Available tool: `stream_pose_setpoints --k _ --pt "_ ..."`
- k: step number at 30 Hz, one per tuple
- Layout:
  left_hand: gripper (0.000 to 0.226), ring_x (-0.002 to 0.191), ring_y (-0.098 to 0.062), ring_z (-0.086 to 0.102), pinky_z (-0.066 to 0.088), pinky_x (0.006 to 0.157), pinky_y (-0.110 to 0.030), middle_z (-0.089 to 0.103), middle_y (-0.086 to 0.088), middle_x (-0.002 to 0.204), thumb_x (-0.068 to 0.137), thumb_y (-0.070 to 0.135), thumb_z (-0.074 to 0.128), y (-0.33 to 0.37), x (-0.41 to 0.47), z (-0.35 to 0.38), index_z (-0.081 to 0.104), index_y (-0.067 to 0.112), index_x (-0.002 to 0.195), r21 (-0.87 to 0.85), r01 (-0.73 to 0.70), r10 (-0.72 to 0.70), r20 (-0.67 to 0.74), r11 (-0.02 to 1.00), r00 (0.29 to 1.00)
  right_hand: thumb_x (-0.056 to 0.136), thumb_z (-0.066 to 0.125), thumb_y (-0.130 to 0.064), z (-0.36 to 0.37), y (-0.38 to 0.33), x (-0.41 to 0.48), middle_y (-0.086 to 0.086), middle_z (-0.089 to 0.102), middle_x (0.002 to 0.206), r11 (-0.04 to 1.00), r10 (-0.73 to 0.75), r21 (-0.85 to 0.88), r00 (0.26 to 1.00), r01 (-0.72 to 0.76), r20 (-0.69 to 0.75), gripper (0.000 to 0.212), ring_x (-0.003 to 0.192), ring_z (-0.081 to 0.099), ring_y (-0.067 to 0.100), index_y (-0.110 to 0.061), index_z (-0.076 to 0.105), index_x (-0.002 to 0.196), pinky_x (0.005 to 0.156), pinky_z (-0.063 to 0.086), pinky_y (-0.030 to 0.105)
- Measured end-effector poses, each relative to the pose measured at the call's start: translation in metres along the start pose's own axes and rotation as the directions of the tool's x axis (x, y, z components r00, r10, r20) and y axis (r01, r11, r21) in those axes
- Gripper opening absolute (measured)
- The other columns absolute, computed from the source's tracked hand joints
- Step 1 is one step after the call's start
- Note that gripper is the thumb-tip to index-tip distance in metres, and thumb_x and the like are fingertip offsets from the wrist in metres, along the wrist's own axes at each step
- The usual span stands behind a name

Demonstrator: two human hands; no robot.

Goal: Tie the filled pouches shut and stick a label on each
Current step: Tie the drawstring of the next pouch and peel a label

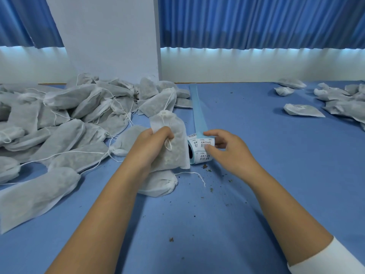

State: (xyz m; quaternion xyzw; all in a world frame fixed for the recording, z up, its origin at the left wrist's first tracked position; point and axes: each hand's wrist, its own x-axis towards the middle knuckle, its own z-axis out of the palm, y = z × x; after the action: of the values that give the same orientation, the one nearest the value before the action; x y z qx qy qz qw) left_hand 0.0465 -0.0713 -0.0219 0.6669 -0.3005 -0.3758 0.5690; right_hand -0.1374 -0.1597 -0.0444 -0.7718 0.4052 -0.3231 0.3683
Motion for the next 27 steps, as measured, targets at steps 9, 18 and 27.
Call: stream_pose_setpoints --k 9,18,27 --pt "0.07 0.109 -0.029 0.056 0.039 0.104 -0.049 0.056 -0.004 0.112 0.052 0.047 0.058 -0.001 -0.0044 0.0028 0.065 0.011 0.111 0.023 -0.026 0.018 0.293 0.999 0.956 0.086 0.072 -0.022 0.0026 -0.0004 -0.005 -0.01 0.06 0.079 0.984 -0.157 -0.075 0.984 0.164 0.085 0.031 0.078 0.058 0.003 -0.036 0.065 0.112 0.077 0.048 0.016" --pt "0.059 0.102 -0.019 0.047 0.027 0.115 -0.058 0.052 -0.003 0.108 0.051 0.048 0.057 -0.004 -0.0006 0.0009 0.054 0.024 0.105 0.019 -0.049 0.039 0.346 0.999 0.937 0.084 0.074 -0.022 0.0023 0.0012 -0.0034 -0.014 0.06 0.095 0.963 -0.24 -0.141 0.969 0.231 -0.051 0.027 0.089 0.058 0.001 -0.032 0.07 0.109 0.076 0.047 0.01" --pt "0.068 0.128 -0.042 0.05 0.033 0.114 -0.058 0.06 -0.006 0.11 0.056 0.048 0.056 -0.0039 0.0003 0.0013 0.067 0.006 0.109 0.102 -0.064 0.031 0.298 0.993 0.954 0.084 0.074 -0.019 0.0042 -0.0025 -0.0076 -0.013 0.063 0.096 0.93 -0.311 -0.243 0.942 0.274 -0.126 0.033 0.087 0.059 0.003 -0.026 0.07 0.116 0.078 0.051 0.014"
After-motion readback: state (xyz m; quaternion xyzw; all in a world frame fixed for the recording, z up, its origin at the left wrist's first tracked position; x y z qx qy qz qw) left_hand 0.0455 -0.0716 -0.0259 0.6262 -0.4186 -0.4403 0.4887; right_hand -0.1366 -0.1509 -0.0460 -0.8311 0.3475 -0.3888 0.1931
